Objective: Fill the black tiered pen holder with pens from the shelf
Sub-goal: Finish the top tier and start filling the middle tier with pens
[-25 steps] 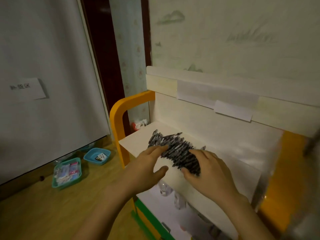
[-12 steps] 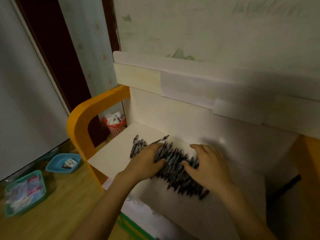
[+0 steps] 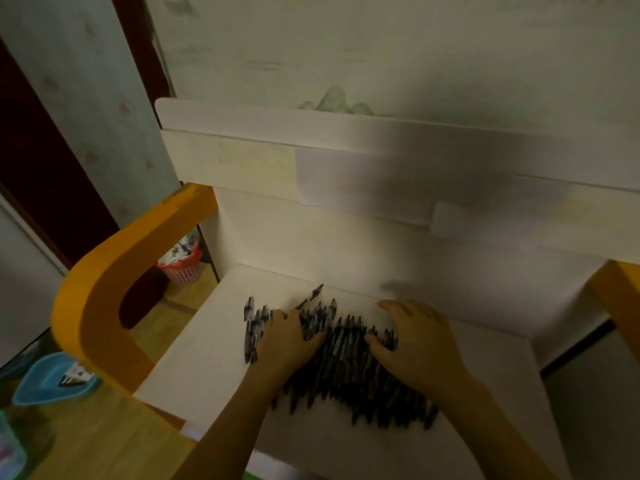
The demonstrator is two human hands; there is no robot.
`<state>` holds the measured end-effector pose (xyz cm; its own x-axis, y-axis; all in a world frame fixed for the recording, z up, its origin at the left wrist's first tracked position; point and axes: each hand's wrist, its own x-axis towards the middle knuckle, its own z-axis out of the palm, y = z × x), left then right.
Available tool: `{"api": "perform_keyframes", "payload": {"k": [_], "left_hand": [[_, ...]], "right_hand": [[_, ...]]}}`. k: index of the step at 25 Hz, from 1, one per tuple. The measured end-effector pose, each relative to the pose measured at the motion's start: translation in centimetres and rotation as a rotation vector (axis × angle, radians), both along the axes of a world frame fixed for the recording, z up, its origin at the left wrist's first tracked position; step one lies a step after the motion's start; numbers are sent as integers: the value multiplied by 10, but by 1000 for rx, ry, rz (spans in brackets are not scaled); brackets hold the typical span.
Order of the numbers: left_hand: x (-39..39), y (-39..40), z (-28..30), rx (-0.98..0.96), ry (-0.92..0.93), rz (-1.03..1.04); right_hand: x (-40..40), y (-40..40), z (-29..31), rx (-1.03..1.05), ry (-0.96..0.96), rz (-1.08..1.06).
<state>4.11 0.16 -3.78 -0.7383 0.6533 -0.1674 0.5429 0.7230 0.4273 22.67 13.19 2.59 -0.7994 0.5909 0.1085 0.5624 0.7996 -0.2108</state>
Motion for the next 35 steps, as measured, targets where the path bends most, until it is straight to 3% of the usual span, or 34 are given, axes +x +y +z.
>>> {"api": "perform_keyframes", "payload": {"k": [10, 17, 35], "left_hand": [[-22, 10, 0, 112, -288, 47], [-26, 13, 6, -22, -202, 30], [-17, 12, -9, -1, -225, -69]], "right_hand": [[-17, -2, -6, -10, -18, -21], [-13, 2, -7, 16, -39, -52], [-13, -2, -10, 5, -50, -9]]}}
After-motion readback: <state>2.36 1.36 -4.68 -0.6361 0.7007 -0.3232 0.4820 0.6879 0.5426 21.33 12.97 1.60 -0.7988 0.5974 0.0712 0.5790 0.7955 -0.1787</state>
